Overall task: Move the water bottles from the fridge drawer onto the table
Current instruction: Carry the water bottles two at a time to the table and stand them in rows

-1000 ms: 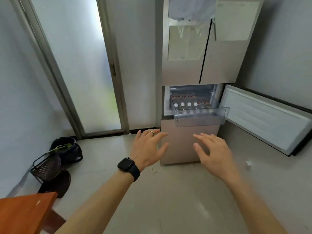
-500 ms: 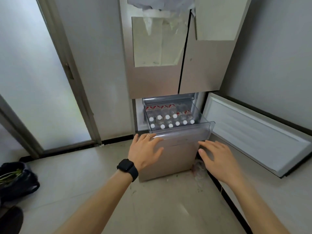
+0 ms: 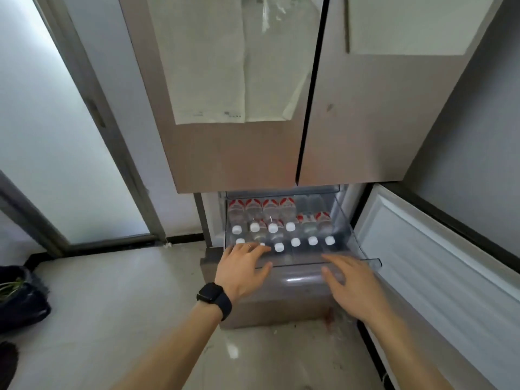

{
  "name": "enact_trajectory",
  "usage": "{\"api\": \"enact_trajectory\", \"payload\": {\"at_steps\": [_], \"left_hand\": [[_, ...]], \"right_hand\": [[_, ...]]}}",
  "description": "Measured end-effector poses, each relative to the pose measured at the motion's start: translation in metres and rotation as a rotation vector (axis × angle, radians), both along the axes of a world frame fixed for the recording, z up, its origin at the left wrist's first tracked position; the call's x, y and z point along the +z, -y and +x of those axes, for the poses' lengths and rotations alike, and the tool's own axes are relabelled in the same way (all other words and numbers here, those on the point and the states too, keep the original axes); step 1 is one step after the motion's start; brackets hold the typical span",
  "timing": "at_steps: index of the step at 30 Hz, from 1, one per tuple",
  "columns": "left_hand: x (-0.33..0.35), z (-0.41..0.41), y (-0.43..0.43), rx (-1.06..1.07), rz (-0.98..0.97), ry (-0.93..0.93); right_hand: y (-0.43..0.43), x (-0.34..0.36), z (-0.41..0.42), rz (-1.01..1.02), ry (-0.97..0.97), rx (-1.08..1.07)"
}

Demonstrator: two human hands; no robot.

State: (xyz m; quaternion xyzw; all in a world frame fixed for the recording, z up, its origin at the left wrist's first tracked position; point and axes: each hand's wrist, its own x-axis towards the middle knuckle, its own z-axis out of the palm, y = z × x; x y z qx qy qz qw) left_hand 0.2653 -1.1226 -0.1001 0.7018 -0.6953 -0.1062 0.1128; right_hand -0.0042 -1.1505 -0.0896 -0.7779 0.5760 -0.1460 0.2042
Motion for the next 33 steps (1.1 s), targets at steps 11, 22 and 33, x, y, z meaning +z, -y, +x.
{"api": "enact_trajectory", "payload": {"at_steps": [11,22,33], "left_hand": [[-0.07,-0.056,0.138,0.515,0.41,-0.756],[-0.103,-0.035,0.191,0.959,0.393,-1.387],[-0.104,-0.039,0.222,1.032,0.248,-1.611]], "right_hand": [[0.159,-0.064,0.032,0.279,-0.112,0.294],[0.237,-0.117,0.105,0.742,0.405,-0.201],[0.256,-0.106,0.107,1.083,0.845,-0.394]]}}
